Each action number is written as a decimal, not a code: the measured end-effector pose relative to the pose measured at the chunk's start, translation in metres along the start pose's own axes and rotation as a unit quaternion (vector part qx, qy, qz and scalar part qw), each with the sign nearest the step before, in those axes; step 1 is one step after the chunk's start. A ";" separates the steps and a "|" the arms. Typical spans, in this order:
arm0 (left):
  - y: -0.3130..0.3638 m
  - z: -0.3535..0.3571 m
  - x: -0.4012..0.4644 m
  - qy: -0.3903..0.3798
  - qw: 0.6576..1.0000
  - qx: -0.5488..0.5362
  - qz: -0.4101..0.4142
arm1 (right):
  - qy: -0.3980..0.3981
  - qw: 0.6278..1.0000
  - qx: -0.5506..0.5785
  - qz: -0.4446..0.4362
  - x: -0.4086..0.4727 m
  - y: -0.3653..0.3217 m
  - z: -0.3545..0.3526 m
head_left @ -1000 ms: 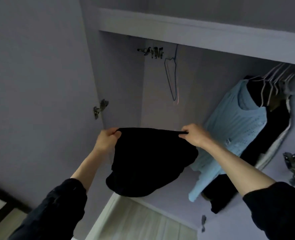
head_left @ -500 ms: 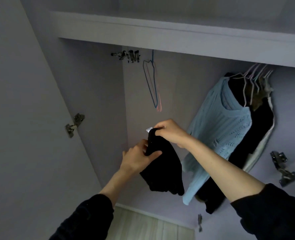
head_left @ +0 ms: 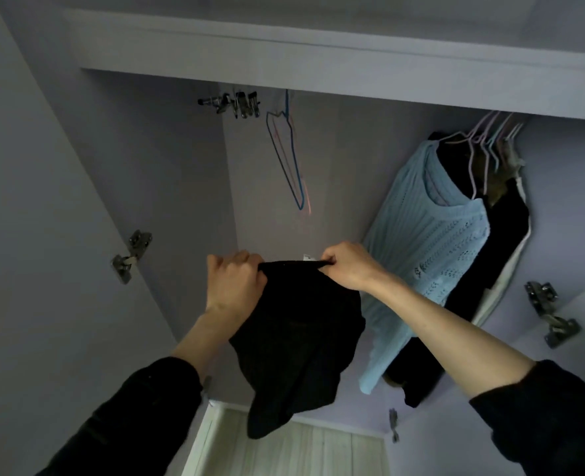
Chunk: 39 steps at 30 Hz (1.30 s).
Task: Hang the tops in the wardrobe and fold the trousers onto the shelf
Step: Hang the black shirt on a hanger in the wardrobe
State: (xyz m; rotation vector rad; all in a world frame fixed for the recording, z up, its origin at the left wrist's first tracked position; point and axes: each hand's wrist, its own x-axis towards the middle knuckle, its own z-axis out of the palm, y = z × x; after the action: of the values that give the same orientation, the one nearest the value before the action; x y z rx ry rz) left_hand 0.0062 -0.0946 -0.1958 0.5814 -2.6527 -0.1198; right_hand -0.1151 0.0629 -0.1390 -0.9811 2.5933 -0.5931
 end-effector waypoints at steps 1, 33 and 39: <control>-0.007 -0.004 0.004 0.006 1.000 0.009 0.001 | 0.004 1.000 -0.016 0.000 -0.001 0.001 0.001; -0.039 -0.033 0.010 -0.157 0.796 -0.492 -0.316 | -0.008 0.976 0.200 -0.082 0.008 0.025 -0.021; -0.045 -0.036 0.006 -0.264 0.851 -0.409 -0.196 | -0.156 0.964 0.218 -0.006 0.009 0.035 -0.027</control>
State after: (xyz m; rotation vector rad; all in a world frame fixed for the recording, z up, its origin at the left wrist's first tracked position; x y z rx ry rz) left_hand 0.0336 -0.1383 -0.1686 0.8383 -2.5347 -1.6414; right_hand -0.1518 0.0876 -0.1337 -0.8613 2.0614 -0.8851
